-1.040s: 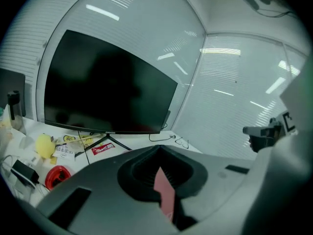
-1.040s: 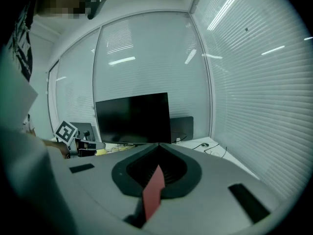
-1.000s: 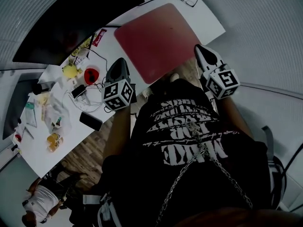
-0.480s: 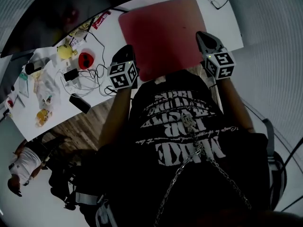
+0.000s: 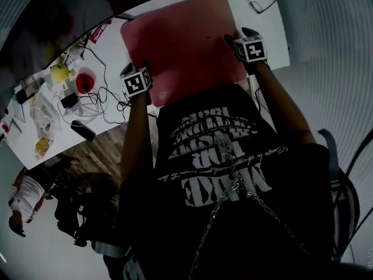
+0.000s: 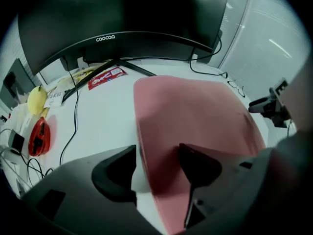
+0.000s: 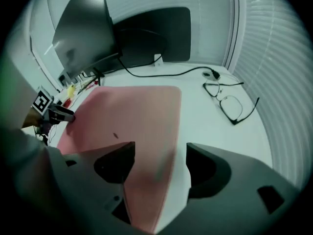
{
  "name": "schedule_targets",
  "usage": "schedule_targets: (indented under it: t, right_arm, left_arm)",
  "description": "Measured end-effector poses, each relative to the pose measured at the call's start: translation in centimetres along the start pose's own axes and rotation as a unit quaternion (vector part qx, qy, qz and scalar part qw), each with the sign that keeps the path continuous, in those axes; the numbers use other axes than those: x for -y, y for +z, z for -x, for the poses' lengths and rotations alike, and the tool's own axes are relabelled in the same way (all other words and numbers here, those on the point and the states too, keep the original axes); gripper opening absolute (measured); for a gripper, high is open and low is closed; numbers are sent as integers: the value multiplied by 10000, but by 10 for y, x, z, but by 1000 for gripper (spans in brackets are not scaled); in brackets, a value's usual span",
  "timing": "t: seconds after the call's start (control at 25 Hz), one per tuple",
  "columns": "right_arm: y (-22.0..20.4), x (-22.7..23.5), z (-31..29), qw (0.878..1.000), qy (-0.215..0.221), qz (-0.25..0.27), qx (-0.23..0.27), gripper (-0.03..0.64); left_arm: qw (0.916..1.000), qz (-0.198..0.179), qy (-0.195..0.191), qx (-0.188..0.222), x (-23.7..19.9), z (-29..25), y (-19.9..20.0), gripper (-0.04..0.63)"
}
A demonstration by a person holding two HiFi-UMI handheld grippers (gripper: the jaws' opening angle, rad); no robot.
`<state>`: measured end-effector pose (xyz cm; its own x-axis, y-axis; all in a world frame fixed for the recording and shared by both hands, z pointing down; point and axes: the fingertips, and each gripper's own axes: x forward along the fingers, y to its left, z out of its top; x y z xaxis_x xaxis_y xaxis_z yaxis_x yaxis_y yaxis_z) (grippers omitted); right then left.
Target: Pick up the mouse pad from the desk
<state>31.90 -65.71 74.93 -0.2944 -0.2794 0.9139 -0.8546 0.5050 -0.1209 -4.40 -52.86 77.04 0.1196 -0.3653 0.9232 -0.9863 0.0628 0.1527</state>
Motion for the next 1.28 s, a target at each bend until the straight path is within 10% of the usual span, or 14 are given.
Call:
schedule_targets:
  t: [0.2,0.52,0.72,1.0,1.28]
  right_arm:
    - [-6,2,-16,9992,19,180,-360,308]
    - [-11,-41,-10,9989,301,50,-360,54]
    - [0,-85,38,9981,578,154,121,51]
    - [32,-146,180,9833,1012,426,1451,52]
    - [109,-214,340,9394,1379,793,3038,52]
  left_arm:
    - [9999,44,30,-113,2,1,-2,264]
    - [9988,-331,-54,-350,8,0,-3,182]
    - [9958,-181,-884,-134,33,11,-2,54]
    - [9794,-590,-1476,1243,50,147,14,55]
    - [9391,-970,-1300,3028,14,348,80,55]
